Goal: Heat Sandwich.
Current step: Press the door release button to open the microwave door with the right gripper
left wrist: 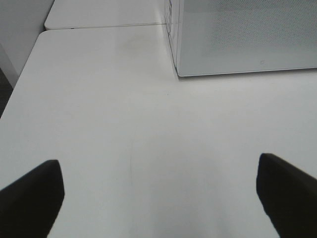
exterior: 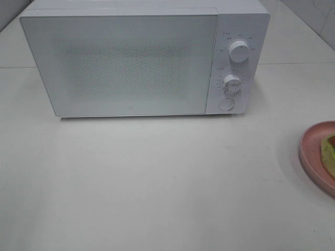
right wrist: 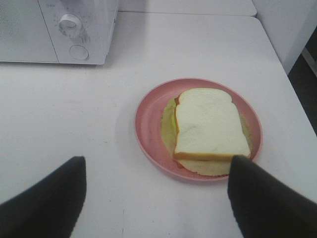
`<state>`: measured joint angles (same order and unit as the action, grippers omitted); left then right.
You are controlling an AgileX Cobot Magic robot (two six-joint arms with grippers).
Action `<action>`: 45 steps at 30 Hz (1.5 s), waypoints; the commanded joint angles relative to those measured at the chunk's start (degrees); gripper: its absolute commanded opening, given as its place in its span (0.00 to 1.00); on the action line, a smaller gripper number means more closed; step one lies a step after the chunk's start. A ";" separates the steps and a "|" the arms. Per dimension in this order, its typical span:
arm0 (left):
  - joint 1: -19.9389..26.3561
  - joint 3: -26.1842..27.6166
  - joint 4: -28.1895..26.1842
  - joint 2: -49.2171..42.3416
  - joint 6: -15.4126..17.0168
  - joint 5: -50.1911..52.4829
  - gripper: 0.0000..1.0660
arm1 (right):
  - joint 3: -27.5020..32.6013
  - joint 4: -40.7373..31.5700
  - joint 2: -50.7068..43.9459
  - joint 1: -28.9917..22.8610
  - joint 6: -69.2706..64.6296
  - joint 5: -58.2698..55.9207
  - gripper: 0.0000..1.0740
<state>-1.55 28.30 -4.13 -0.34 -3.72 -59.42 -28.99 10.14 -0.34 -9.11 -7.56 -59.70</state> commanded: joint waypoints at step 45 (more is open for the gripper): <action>0.17 0.00 -0.11 -1.43 -0.06 0.52 0.95 | -3.38 -0.11 19.08 0.40 -0.29 15.76 0.71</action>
<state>-1.55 28.30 -4.13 -0.34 -3.72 -59.42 -32.09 10.08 17.82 -9.11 -7.73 -45.89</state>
